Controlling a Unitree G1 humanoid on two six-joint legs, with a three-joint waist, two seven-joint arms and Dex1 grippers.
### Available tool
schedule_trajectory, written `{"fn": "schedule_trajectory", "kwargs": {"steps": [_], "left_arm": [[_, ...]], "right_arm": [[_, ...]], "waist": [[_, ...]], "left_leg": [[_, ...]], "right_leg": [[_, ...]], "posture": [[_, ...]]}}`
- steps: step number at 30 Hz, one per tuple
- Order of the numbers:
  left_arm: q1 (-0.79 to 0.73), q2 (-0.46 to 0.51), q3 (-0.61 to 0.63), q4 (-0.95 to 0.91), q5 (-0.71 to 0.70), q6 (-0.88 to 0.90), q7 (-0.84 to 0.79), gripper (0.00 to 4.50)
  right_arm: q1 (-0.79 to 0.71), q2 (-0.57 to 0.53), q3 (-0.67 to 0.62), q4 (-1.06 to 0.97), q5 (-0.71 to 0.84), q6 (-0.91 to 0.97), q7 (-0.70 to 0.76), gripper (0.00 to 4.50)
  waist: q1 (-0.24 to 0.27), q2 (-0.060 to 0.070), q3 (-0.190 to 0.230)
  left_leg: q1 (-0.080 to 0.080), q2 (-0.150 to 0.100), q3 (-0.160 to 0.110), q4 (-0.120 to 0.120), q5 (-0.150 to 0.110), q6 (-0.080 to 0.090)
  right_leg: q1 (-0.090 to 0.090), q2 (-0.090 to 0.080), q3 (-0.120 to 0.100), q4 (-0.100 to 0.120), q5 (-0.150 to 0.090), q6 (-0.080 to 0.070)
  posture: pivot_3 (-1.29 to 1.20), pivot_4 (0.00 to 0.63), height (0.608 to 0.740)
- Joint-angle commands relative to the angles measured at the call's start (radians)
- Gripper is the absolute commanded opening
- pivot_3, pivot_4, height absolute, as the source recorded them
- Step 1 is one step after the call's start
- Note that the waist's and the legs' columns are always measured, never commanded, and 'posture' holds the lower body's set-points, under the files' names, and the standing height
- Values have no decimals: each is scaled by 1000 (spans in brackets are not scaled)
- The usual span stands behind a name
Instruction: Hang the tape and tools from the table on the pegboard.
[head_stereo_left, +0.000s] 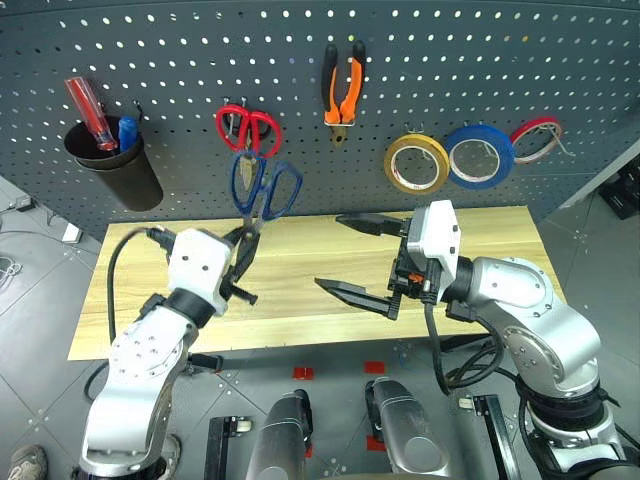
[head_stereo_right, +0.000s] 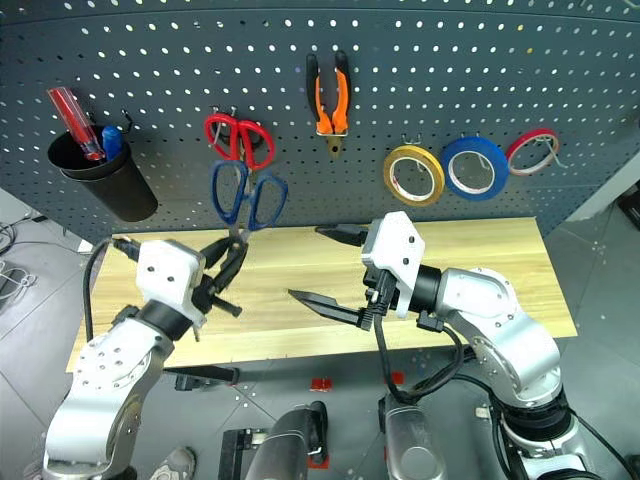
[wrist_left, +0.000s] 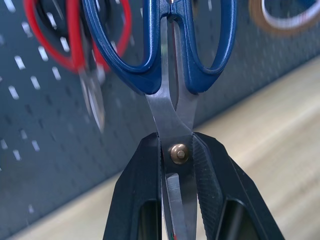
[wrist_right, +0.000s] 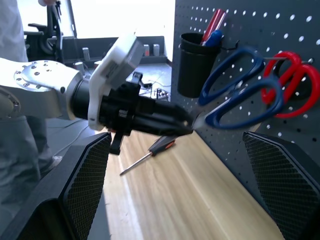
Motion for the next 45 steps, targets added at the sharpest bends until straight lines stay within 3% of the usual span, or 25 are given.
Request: {"fn": "schedule_trajectory", "kwargs": {"steps": [1, 7, 12, 18, 22, 25, 32, 37, 45], "left_arm": [[-95, 13, 47, 70, -2, -22, 10, 591], [-234, 34, 26, 242, 16, -34, -7, 591], [-256, 27, -16, 309, 26, -33, -30, 591], [-157, -9, 1, 248, 20, 18, 11, 2405], [-51, -89, 102, 203, -14, 165, 118, 3623], [-18, -125, 198, 220, -40, 277, 177, 3623], [-88, -45, 388, 440, -57, 389, 236, 3623], [-220, 23, 432, 704, -69, 340, 241, 3623], [-455, 59, 412, 1166, -79, 185, 225, 3623]], "right_arm": [[-23, 8, 7, 26, -14, -75, -3, 4500], [-92, 15, 12, 89, -15, -105, -2, 4500], [-146, 29, 16, 107, -5, -103, -15, 4500], [-168, 55, 48, 117, -23, -91, -43, 4500], [-165, 60, 154, 132, -123, 30, -148, 4500], [-181, 110, 179, 136, -120, 177, -226, 4500], [-306, 285, 179, 187, -59, 503, -323, 4500], [-400, 358, 177, 233, -39, 558, -329, 4500], [-458, 375, 207, 234, -37, 532, -312, 4500]], "waist": [[-1, 0, 0], [-4, -1, 1], [-4, -1, 1], [-7, -1, 2], [-9, -1, 2], [-7, -1, 6], [-2, -1, 25], [2, -1, 31], [-2, -3, 35]], "left_leg": [[0, 0, 0, 0, 0, 0], [-1, 0, 1, 0, 0, 0], [-1, 0, 1, 0, 0, 0], [-1, 0, 1, 0, 0, 0], [-1, 0, 1, 0, 0, 0], [-1, 0, 0, 0, 0, 0], [-1, 0, 0, 1, 0, 0], [-1, 0, -1, 1, 0, 0], [-2, 0, -1, 0, 0, 0]], "right_leg": [[0, 0, 0, 0, 0, 0], [-1, 0, 1, -1, 0, 0], [-1, 0, 1, -1, 0, 0], [-1, 0, 1, -1, 0, 0], [-2, 0, 1, -1, 0, 0], [-2, 0, 1, 1, 0, 0], [-2, 0, 1, 2, 0, 0], [-3, -1, 0, 1, 0, 0], [-4, -1, 0, 1, 0, 0]], "posture": [[-270, 317, 740], [-279, 318, 740], [-288, 320, 740], [-292, 330, 740], [-285, 349, 740], [-273, 368, 740], [-259, 404, 740], [-255, 406, 740], [-274, 419, 740]]}}
